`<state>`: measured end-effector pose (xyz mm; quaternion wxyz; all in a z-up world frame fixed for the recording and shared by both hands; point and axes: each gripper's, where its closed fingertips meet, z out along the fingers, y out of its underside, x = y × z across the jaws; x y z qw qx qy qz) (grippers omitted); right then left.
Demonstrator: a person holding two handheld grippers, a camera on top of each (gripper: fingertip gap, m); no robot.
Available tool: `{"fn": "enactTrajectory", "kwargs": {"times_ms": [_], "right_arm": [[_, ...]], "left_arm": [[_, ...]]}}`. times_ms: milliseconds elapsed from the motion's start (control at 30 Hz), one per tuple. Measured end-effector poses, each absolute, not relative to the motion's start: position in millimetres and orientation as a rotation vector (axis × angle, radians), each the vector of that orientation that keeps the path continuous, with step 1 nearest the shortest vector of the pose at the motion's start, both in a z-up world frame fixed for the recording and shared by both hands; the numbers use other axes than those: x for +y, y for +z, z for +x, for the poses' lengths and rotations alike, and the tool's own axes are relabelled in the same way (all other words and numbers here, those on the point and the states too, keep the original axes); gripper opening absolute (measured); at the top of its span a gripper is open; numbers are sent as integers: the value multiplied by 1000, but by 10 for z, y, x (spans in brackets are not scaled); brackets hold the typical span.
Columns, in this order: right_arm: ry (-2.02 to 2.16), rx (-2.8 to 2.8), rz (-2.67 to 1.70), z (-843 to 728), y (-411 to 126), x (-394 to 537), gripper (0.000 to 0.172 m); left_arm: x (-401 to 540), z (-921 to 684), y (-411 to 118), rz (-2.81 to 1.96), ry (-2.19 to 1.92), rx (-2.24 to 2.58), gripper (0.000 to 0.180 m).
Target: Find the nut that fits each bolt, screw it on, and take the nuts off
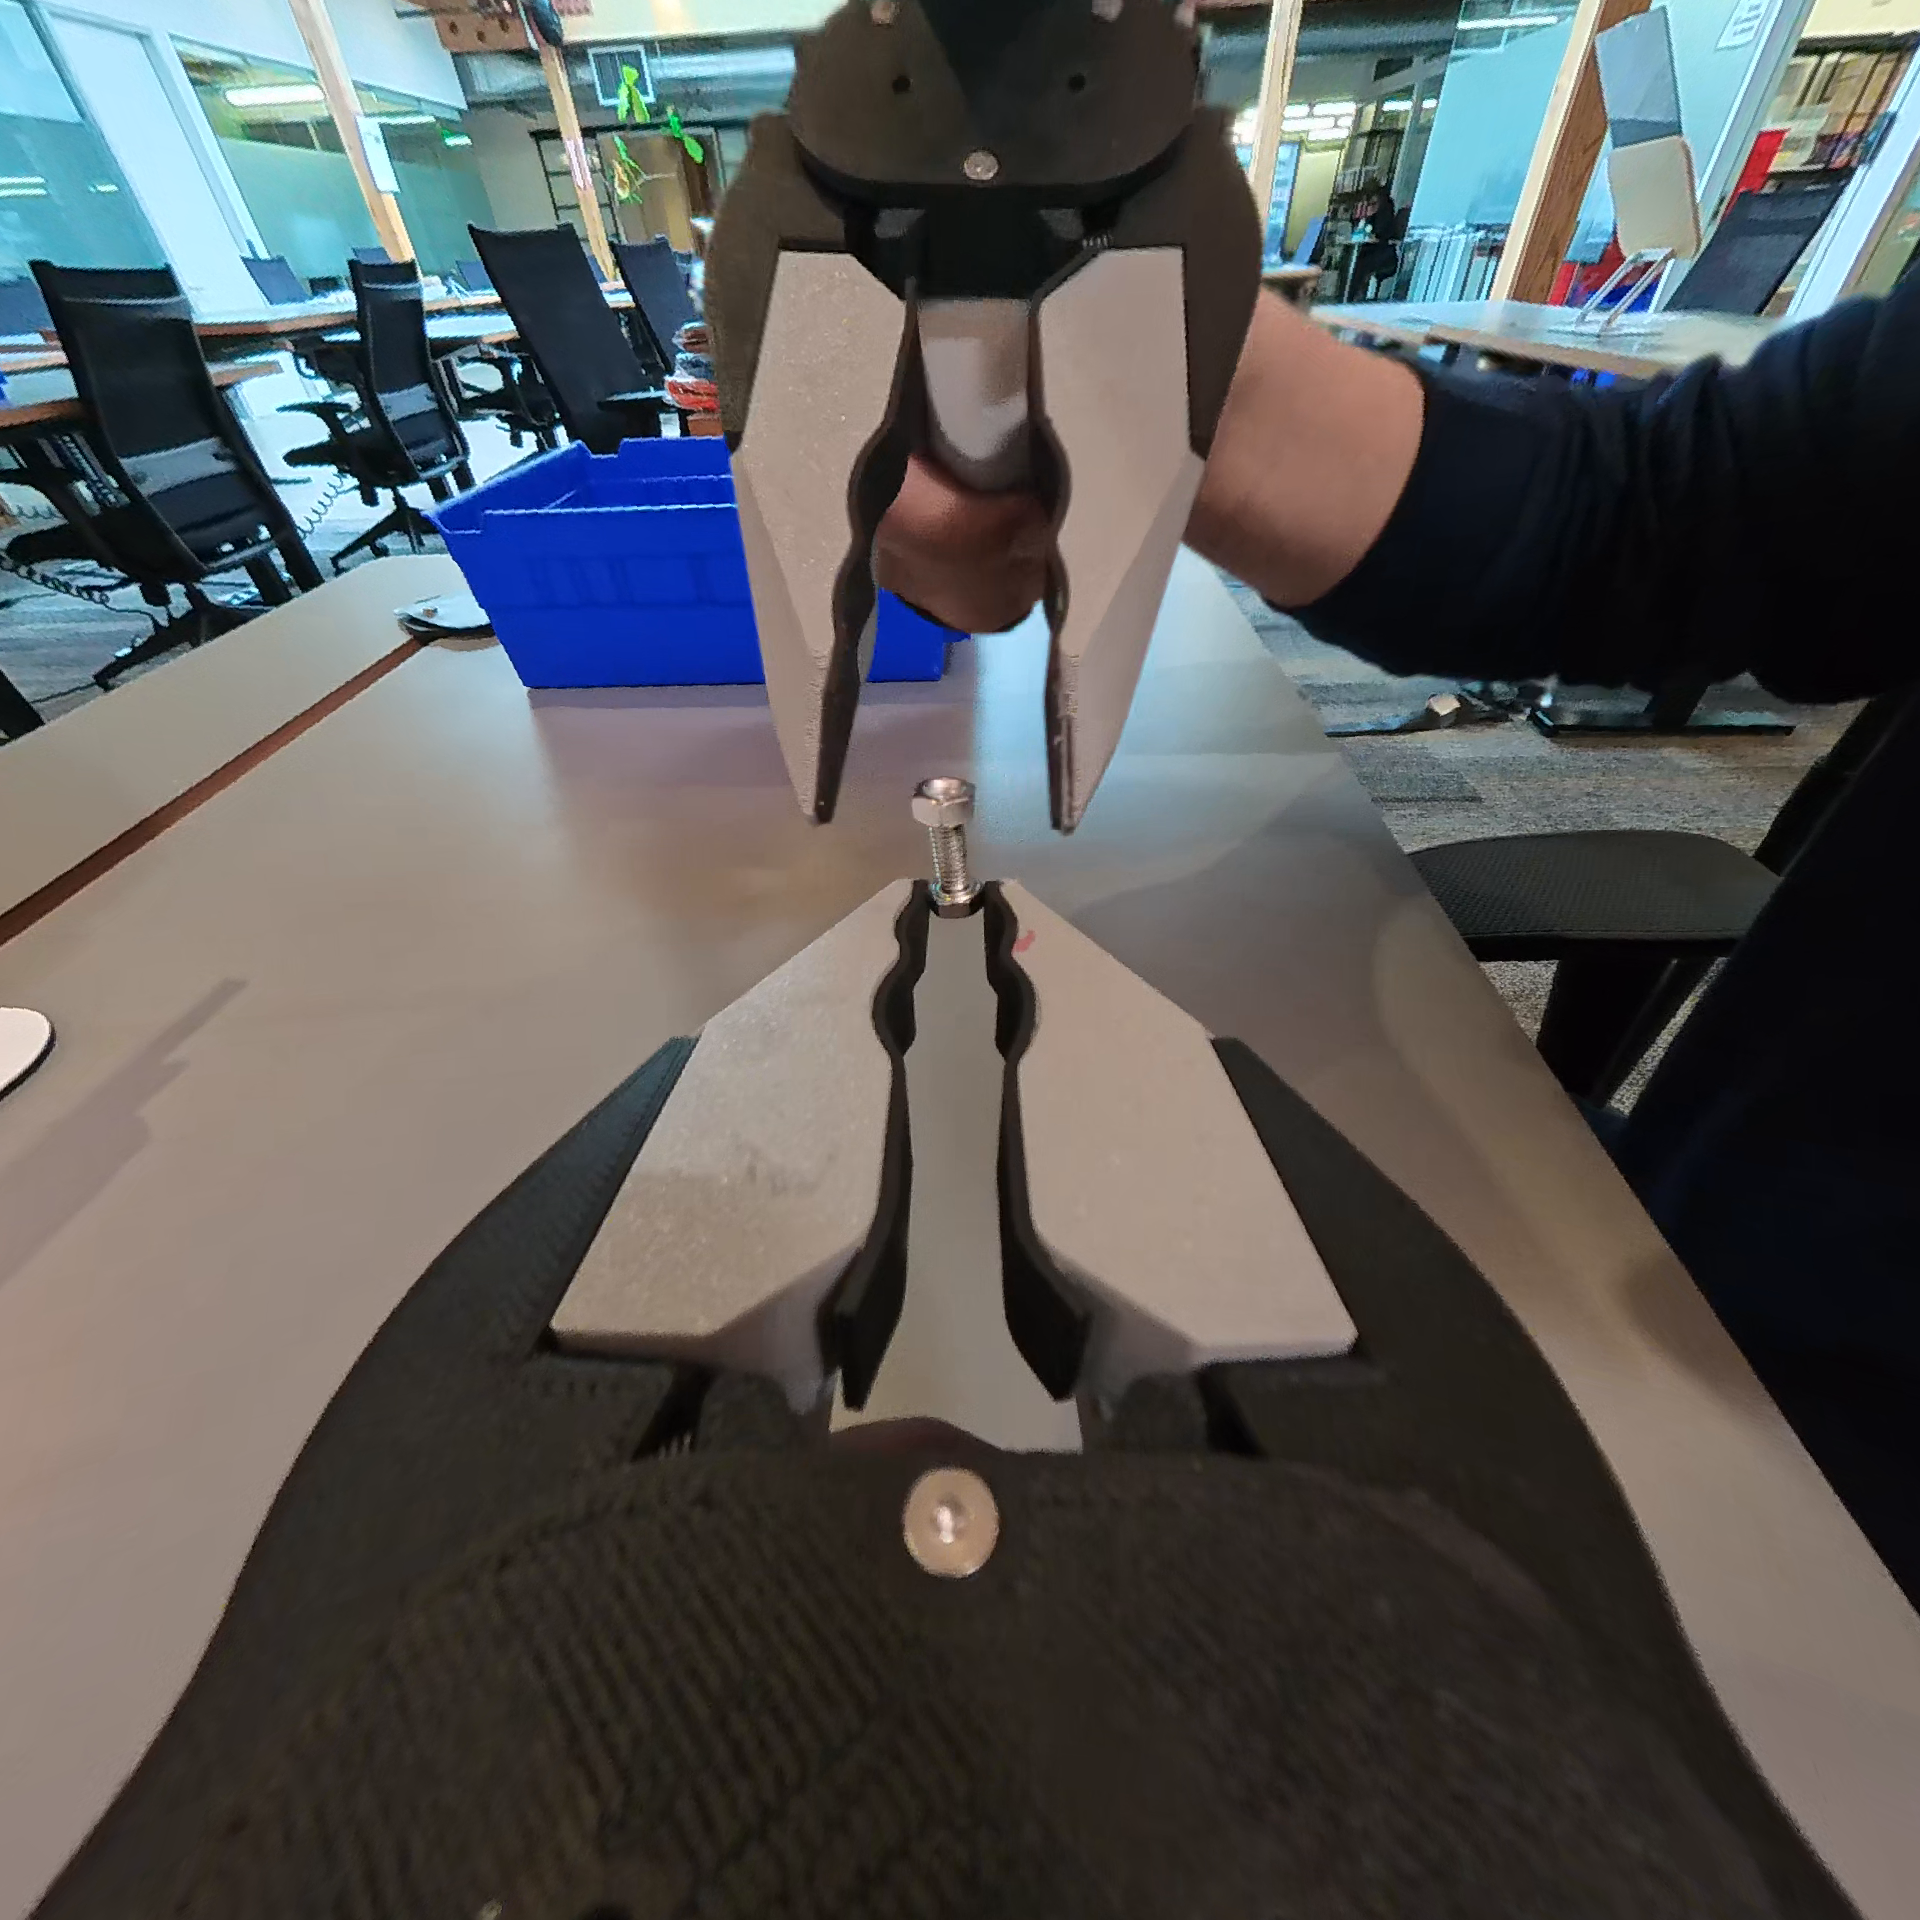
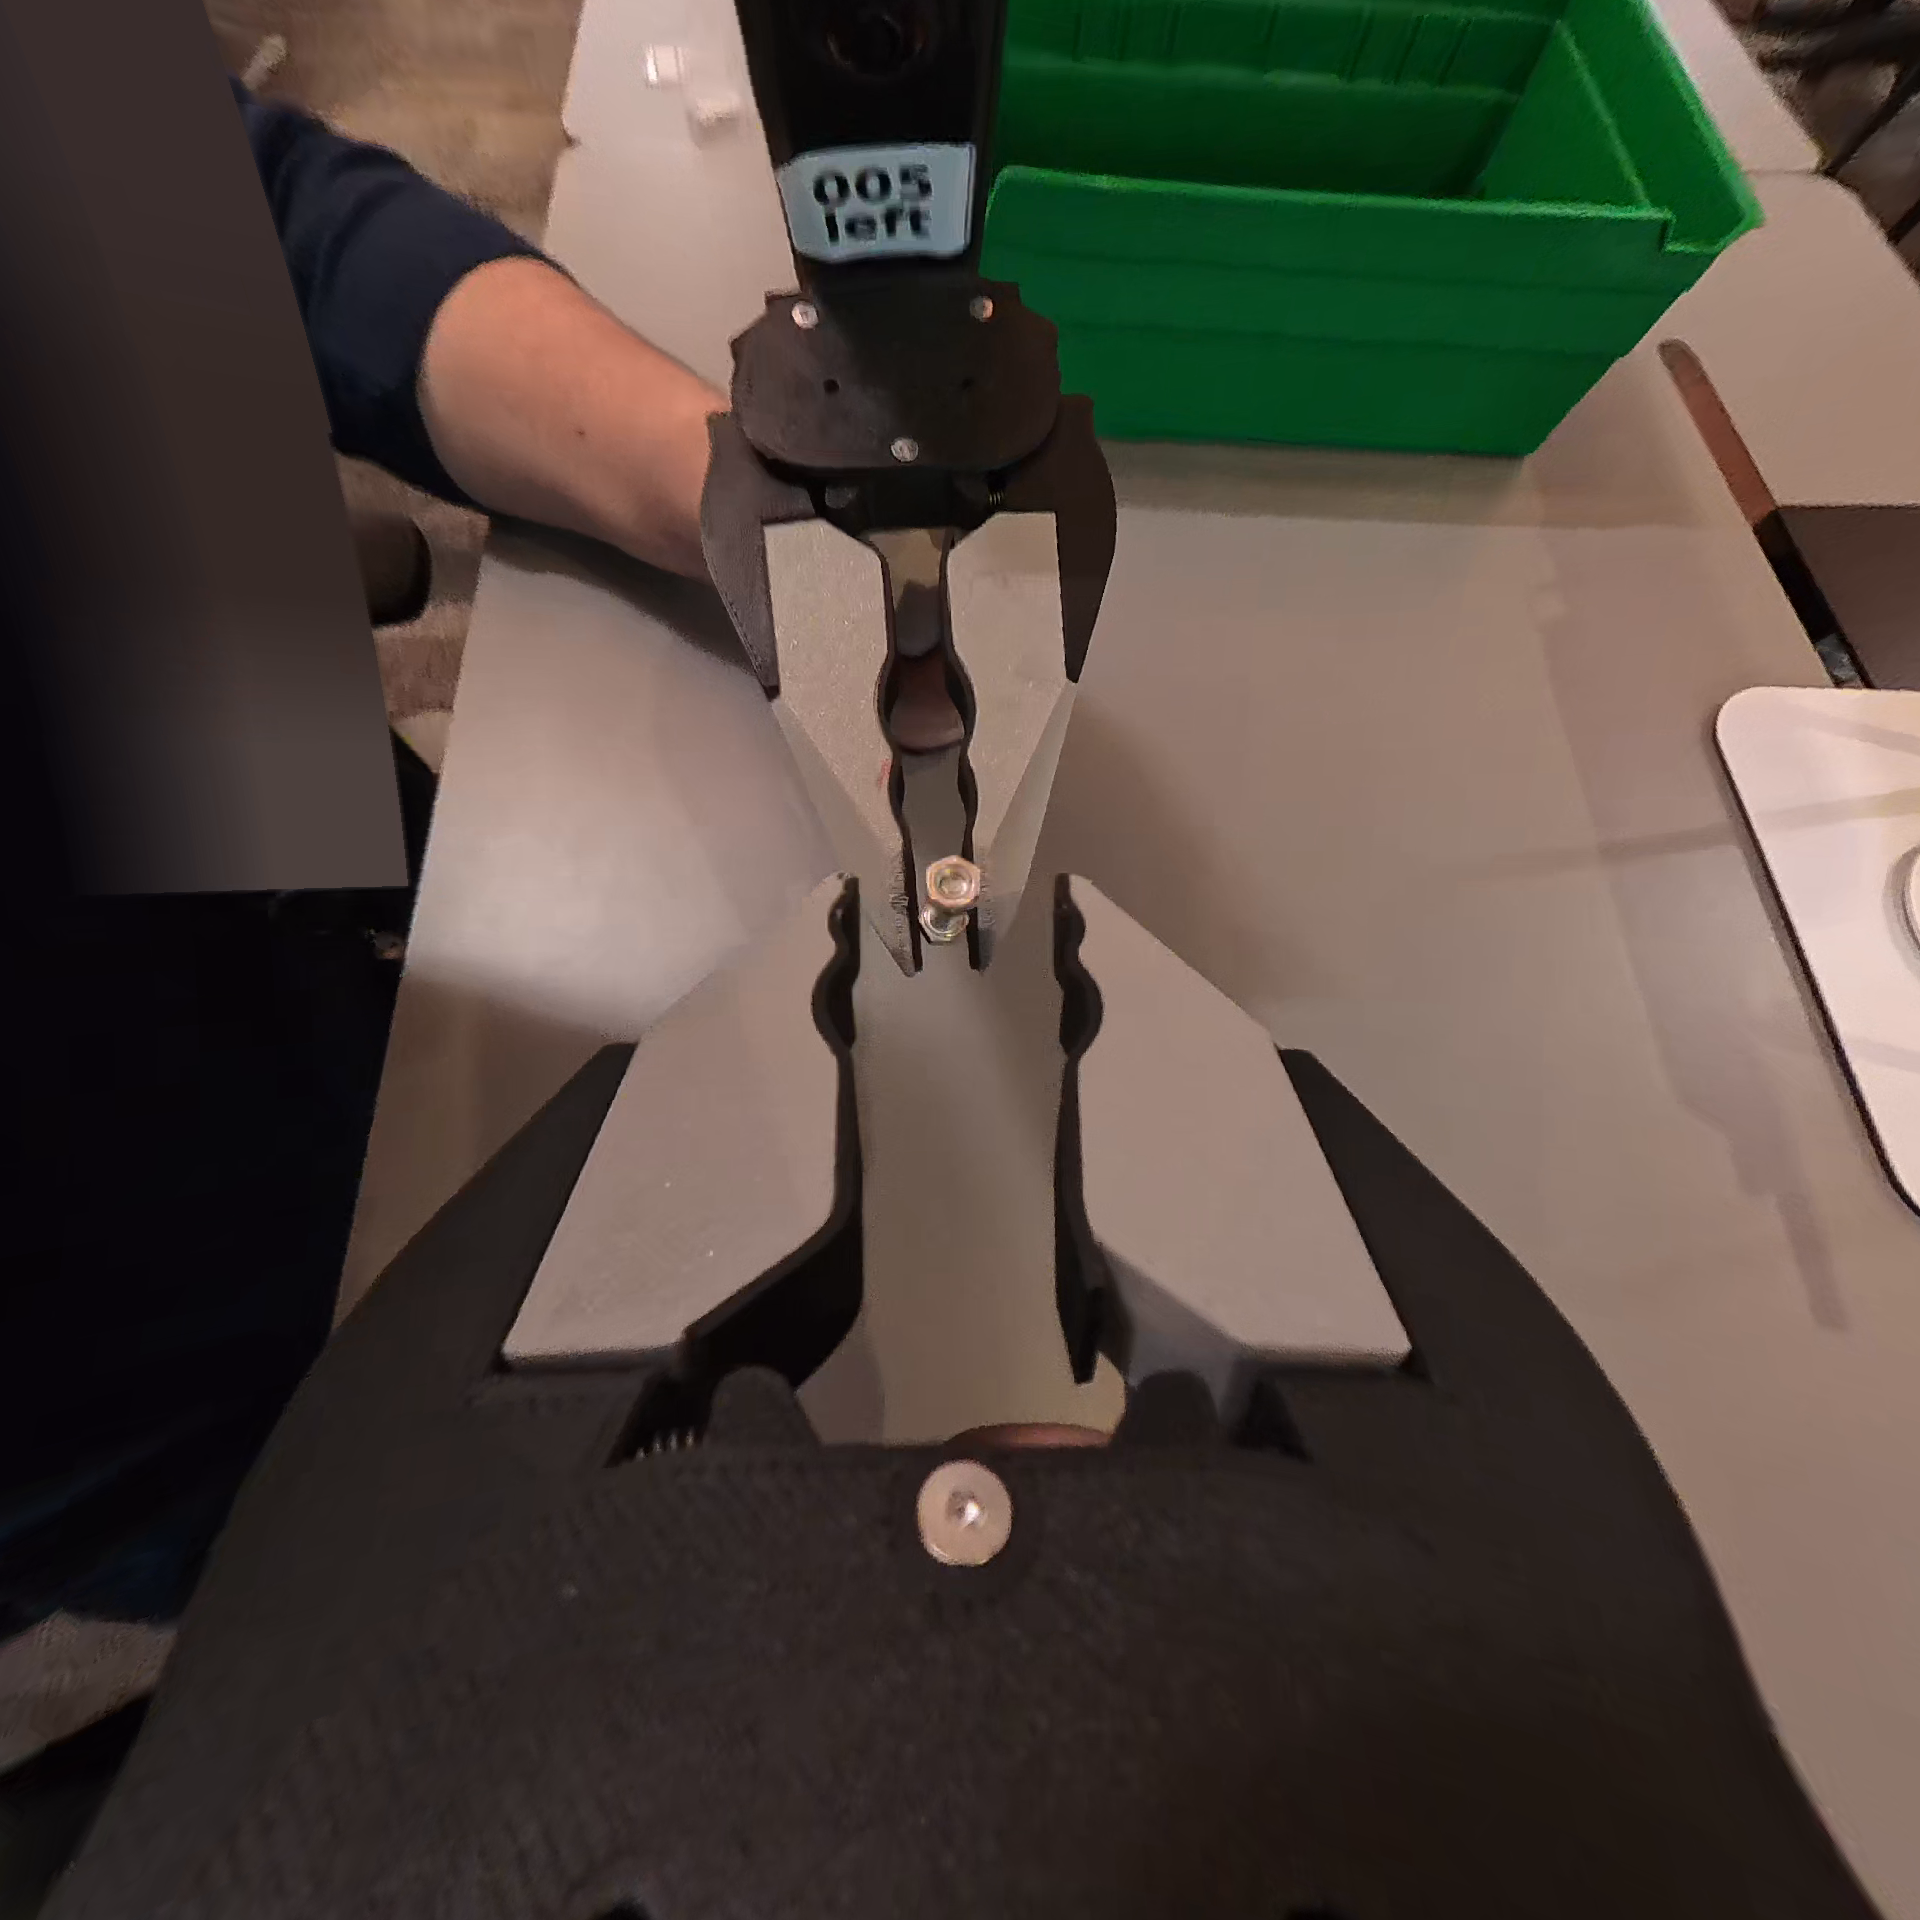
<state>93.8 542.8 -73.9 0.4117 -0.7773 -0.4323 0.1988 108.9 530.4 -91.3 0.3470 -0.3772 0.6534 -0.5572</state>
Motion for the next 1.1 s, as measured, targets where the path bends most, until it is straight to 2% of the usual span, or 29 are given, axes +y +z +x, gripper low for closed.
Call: {"fn": "enactTrajectory", "kwargs": {"times_ms": [233, 467, 1100], "right_arm": [[658, -863, -1724, 880, -546, 5393, 35], [714, -848, -1670, 770, -557, 5357, 45], [677, -843, -1657, 795, -567, 5311, 37]], "left_arm": [[5276, 1057, -809, -985, -1547, 1656, 8], [5223, 1055, -790, -969, -1572, 1656, 8], [5273, 1053, -753, -987, -1585, 1625, 8]]}}
